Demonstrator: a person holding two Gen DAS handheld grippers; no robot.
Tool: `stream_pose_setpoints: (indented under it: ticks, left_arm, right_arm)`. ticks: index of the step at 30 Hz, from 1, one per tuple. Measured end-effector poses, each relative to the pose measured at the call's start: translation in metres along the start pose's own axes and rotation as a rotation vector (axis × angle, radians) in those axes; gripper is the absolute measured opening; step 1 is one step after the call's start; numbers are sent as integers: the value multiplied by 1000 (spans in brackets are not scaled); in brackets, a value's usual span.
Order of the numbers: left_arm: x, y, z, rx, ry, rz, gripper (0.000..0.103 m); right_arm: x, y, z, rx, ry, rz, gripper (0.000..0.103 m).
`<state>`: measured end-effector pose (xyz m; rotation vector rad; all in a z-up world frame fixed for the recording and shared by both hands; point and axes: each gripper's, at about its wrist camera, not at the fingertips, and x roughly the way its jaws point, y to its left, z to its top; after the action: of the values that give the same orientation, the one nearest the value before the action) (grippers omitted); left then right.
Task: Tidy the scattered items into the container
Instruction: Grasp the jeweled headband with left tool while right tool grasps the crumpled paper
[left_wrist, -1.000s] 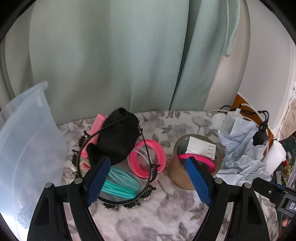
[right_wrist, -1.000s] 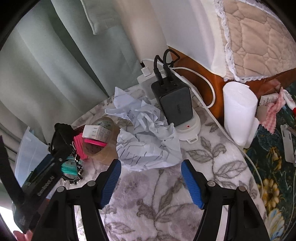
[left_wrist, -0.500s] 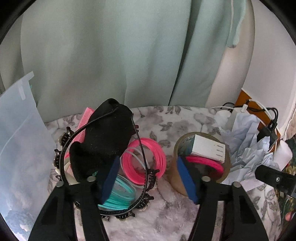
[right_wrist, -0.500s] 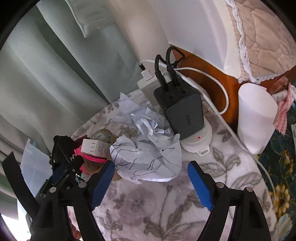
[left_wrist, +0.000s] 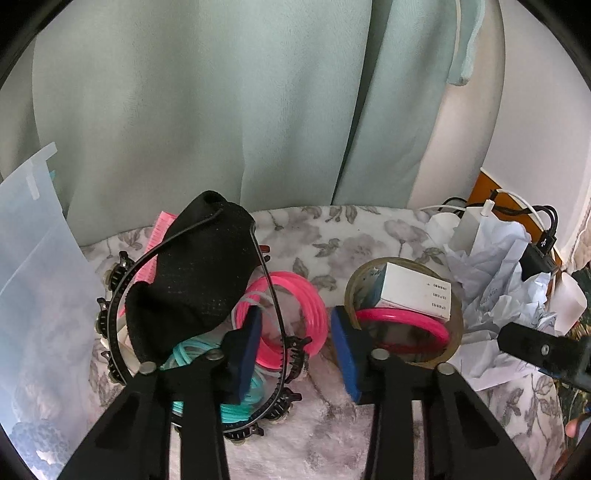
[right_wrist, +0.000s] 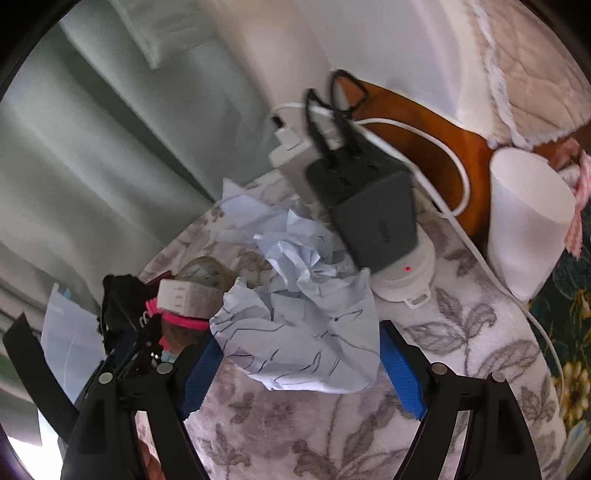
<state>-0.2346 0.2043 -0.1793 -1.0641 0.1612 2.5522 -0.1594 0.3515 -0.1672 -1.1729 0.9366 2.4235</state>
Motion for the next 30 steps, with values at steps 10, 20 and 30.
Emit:
stream_pose_setpoints:
  ticks: [10, 20, 30]
  left_arm:
    - [-15, 0, -5, 6, 0, -21, 16]
    - [-33, 4, -5, -15, -16, -31, 9]
    - [-48, 4, -7, -7, -29, -33, 8]
  right_arm:
    - [-8, -2, 0, 24, -9, 4, 77]
    - [-21, -2, -1, 29, -29, 18, 75]
    - [-26, 1, -3, 31, -42, 27, 75]
